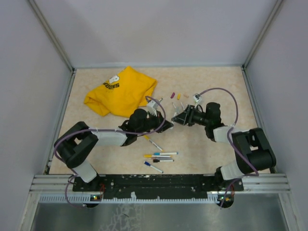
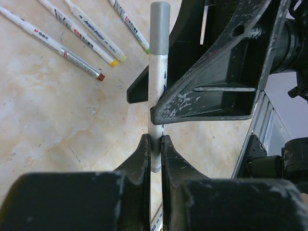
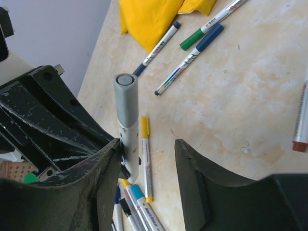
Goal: Open the pen caps
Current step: Pick up the pen from the center of the board.
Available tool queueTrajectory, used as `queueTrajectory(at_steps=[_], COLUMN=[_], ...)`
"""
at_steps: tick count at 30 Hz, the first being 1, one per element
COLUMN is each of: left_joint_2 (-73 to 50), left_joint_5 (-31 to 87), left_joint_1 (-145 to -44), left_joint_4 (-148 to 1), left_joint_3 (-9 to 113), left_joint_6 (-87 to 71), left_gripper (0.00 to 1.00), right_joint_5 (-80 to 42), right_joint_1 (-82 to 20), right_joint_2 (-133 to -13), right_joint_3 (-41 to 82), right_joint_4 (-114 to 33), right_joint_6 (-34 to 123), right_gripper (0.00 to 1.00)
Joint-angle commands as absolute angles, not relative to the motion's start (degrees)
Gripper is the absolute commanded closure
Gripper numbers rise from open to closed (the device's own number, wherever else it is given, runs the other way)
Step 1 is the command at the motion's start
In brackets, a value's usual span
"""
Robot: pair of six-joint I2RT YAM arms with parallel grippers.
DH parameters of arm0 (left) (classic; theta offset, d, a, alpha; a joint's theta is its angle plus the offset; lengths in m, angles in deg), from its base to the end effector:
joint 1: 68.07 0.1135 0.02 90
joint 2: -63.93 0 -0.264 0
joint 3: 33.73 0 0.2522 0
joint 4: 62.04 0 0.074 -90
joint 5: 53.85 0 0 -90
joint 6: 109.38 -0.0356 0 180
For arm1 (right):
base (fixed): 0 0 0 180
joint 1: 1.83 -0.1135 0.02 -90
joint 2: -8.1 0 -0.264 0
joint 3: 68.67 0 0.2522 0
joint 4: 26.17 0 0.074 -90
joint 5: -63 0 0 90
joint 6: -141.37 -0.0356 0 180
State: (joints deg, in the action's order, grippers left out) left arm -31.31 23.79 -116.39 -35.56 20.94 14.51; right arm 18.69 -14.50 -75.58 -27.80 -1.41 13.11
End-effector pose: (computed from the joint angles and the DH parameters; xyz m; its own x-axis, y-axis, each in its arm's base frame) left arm 0.2212 -0.2599 0.1859 -0.6182 -0.1248 -0.7761 0.6299 0.5119 -0.5841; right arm 0.2578 0.0841 0.1739 -0.7433 0.2763 -0.6093 -0.4543 0.4601 0.7629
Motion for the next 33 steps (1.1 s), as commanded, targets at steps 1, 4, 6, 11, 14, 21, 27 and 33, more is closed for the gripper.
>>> queueTrajectory(at_steps=[1,4,6,11,14,21,27,33], left_joint_2=[-31.9,-32.0,-32.2,-30.4,-26.8,-17.1,-12.3,-8.7], left_joint_5=[22.7,22.5,22.2,22.1,23.4,31.0,36.3,40.2], left_joint_1=[-117.3,-117.7,-117.8,-117.7,-117.8,-117.6,-117.7,-120.7], left_joint_4=[-29.7,-29.4,-29.3,-27.6,-27.8,-52.1,-66.9,-70.1], left_joint_3=[20.8,21.0,21.0,19.6,18.4,29.0,42.2,49.9], left_joint_6=[16.8,17.0,17.1,16.7,15.7,13.4,17.3,19.9], left_gripper=[1.00,1.00,1.00,0.72,0.43,0.01,0.01,0.01], right_joint_5=[18.1,19.2,20.6,21.4,21.1,21.0,21.7,21.3], right_joint_1=[-15.6,-16.0,-16.1,-16.1,-15.9,-12.1,-10.2,-9.7], right_joint_2=[-76.1,-76.8,-76.9,-75.6,-74.2,-72.6,-72.0,-70.8], right_joint_3=[-25.8,-25.4,-25.3,-24.9,-24.1,-22.3,-20.8,-20.5], right_joint_4=[3.1,3.8,5.0,4.5,2.1,-3.6,-7.1,-8.7], right_joint_6=[12.7,12.4,11.8,12.2,13.7,16.5,19.3,20.7], right_gripper=[0.56,0.70,0.88,1.00,1.00,1.00,1.00,1.00])
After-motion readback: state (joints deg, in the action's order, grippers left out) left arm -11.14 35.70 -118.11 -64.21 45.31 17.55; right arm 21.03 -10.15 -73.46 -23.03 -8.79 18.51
